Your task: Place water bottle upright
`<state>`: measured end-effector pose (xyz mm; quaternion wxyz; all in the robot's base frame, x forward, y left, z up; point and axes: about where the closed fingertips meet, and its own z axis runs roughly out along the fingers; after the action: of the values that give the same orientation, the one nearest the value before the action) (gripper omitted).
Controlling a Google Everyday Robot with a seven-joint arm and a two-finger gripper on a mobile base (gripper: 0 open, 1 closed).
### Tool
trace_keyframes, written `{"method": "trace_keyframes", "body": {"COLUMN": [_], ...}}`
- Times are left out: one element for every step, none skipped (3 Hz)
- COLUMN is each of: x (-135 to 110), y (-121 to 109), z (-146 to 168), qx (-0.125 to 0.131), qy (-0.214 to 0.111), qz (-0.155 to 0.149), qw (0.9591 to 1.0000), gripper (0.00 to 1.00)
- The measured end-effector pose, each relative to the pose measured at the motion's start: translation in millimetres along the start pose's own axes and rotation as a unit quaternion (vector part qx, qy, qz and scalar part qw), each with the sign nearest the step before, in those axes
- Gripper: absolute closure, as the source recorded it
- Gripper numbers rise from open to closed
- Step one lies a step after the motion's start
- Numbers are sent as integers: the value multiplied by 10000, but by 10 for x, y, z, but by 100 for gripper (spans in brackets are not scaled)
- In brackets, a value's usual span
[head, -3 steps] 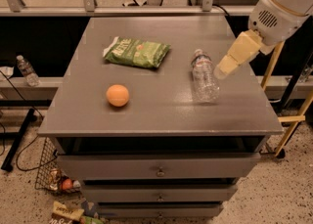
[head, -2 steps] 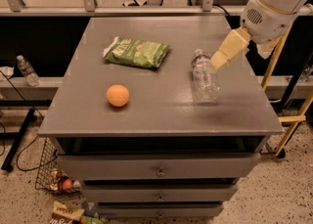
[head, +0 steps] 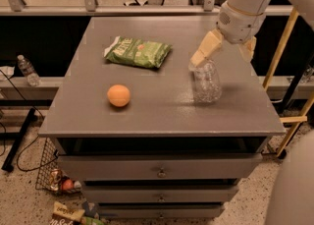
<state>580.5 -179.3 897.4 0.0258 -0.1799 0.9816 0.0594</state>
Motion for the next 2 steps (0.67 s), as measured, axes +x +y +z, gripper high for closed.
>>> {"method": "trace_keyframes", "body": {"x": [-206, -376], "y": [2, -26], "z": [235, 390], "qx": [153, 292], "qy": [246, 377], "qz": [66, 70], "qw": [9996, 9988], "gripper": [0, 0]}}
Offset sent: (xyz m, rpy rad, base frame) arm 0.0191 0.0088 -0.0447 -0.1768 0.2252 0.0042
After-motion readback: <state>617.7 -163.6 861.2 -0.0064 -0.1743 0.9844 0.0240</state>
